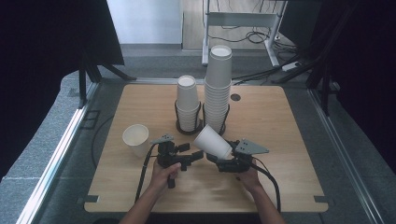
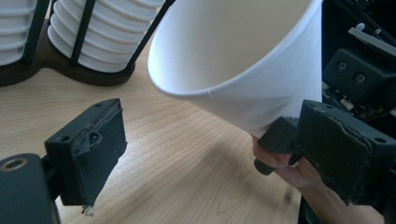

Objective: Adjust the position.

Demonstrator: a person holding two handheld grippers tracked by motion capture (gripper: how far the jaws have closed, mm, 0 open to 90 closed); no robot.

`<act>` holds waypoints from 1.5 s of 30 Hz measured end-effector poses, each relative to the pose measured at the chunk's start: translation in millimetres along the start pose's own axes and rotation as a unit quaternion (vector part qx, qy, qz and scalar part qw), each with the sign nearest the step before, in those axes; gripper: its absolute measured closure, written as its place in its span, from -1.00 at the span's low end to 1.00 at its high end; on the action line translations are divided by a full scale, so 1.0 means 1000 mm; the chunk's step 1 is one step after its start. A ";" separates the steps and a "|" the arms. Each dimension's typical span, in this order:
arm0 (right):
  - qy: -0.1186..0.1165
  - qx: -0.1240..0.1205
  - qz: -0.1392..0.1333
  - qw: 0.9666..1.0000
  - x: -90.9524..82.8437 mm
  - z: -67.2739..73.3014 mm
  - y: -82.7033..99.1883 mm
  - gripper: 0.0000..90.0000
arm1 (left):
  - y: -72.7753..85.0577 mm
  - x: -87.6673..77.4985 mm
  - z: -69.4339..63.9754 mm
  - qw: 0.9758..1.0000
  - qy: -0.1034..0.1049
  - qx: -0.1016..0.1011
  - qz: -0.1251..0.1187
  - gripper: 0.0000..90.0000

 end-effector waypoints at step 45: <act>-0.005 -0.033 0.022 0.999 0.019 0.013 0.009 -0.57 | -0.014 0.024 0.006 0.996 0.076 -0.025 -0.049 -0.73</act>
Point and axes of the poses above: each handheld gripper's, and its own axes: x roughly forward along the jaws, y roughly out of its underside, z roughly to its left, the point moved 2 cm from there along x, roughly forward along the jaws, and after that the axes turned 6 degrees about x, right-handed, at the moved point
